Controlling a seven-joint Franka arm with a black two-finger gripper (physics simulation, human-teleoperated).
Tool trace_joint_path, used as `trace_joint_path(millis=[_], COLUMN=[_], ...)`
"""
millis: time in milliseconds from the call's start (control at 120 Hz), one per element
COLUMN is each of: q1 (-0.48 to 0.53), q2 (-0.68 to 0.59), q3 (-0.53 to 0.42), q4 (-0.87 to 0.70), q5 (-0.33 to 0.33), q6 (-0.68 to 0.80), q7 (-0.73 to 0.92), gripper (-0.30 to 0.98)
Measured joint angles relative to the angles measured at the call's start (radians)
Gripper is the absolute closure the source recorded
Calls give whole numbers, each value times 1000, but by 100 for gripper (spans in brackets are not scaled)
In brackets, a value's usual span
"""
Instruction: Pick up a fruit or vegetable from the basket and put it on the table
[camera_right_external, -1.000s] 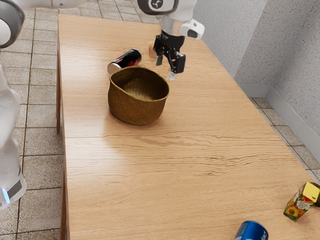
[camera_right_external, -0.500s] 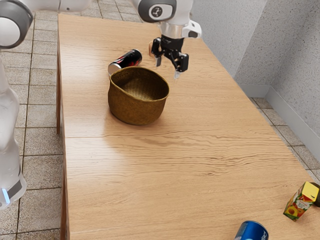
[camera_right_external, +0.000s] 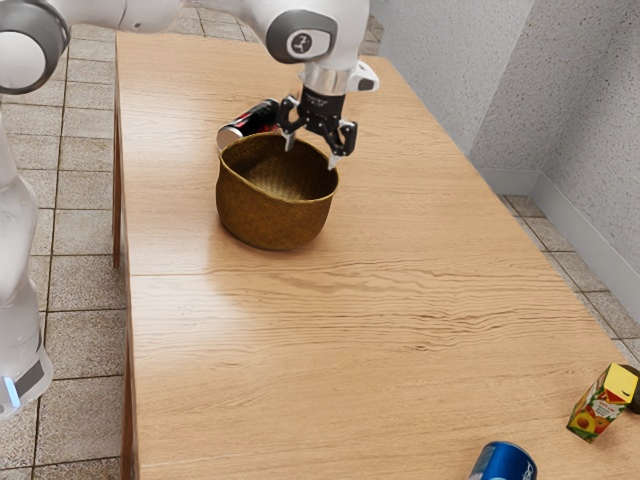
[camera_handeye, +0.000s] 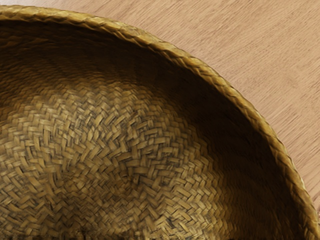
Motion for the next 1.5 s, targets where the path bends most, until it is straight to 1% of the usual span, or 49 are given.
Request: trace_joint_path(millis=[167, 367, 475, 833, 1075, 1283, 1500], q1=[-4, 3, 5, 3, -3, -15, -15], q2=[-4, -3, -3, -5, -50, -60, -97], q3=[0, 35, 46, 53, 86, 89, 95], q4=[-36, -75, -112, -160, -236, -255, -305], q5=[-22, -30, -40, -65, -70, -71, -72], q6=[13, 32, 41, 53, 55, 62, 68], q7=[-56, -106, -127, -174, -193, -205, -213], gripper=[0, 0, 0, 0, 0, 0, 0])
